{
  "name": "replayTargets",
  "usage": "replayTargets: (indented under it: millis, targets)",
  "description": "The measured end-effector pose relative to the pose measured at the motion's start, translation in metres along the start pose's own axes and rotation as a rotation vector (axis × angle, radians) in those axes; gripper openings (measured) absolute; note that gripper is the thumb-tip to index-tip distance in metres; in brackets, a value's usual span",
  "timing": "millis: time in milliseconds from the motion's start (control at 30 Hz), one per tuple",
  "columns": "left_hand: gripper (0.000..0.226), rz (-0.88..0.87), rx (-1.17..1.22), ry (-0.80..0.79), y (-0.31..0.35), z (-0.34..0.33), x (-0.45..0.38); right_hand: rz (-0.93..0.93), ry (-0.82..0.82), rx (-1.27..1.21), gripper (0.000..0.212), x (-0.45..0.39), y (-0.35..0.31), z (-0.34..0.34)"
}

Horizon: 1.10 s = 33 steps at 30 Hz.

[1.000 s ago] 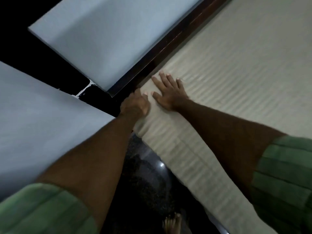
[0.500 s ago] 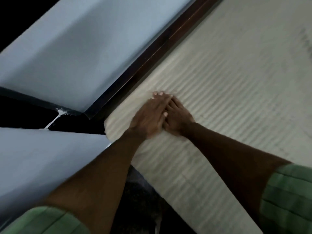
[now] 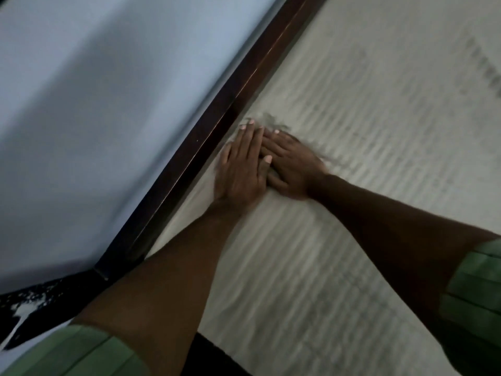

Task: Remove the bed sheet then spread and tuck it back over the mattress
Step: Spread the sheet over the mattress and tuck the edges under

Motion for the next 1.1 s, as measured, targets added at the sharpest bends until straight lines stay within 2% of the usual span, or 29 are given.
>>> replayTargets:
  millis: [67,233,367,500,533,600,667,700,767,833,933,1000,1100]
  targets:
    - [0.064,-0.070,0.037,-0.009,0.002,-0.001,-0.024,-0.095,0.016,0.028,0.071,-0.006,0.005,0.005]
    - [0.066,-0.164,0.055,-0.024,0.008,-0.002,-0.084,-0.020,-0.045,0.096,0.071,-0.016,0.056,0.027]
    - [0.063,-0.072,0.083,0.000,0.031,0.002,-0.129,-0.076,-0.114,0.084,0.078,-0.029,0.129,0.045]
    - [0.058,0.097,0.175,0.025,0.050,-0.003,-0.178,-0.214,-0.007,0.094,0.070,-0.038,0.164,0.050]
    - [0.059,0.083,0.186,0.045,0.053,-0.004,-0.190,-0.237,0.041,0.093,0.065,-0.038,0.167,0.048]
    - [0.060,-0.068,0.224,0.088,0.065,-0.007,-0.209,-0.341,0.112,0.102,0.061,-0.039,0.179,0.048]
    - [0.061,-0.244,0.236,0.098,0.078,-0.016,-0.224,-0.532,0.161,0.130,0.063,-0.041,0.204,0.055]
    - [0.062,-0.264,0.226,0.093,0.083,-0.021,-0.232,-0.606,0.168,0.135,0.064,-0.043,0.219,0.059]
    - [0.063,-0.231,0.161,0.105,0.091,-0.032,-0.253,-0.592,0.115,0.124,0.066,-0.048,0.252,0.067]
    - [0.064,-0.188,0.095,0.130,0.099,-0.037,-0.276,-0.466,0.035,0.136,0.067,-0.051,0.277,0.072]
    - [0.061,-0.111,0.071,0.141,0.112,-0.035,-0.310,-0.344,0.043,0.219,0.061,-0.049,0.303,0.076]
    - [0.057,0.012,0.139,0.129,0.122,-0.025,-0.330,-0.364,0.091,0.279,0.062,-0.050,0.317,0.078]
    - [0.057,0.147,0.204,0.117,0.135,-0.015,-0.359,-0.515,0.183,0.318,0.067,-0.058,0.340,0.086]
Point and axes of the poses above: each hand's wrist, its own x-axis away from the middle knuckle, its own z-axis out of the back of the hand, y = z × x, the point moved 3 cm from there along -x, towards the middle knuckle, and after that the axes turned 1 degree about -x, right-handed, at the moved point
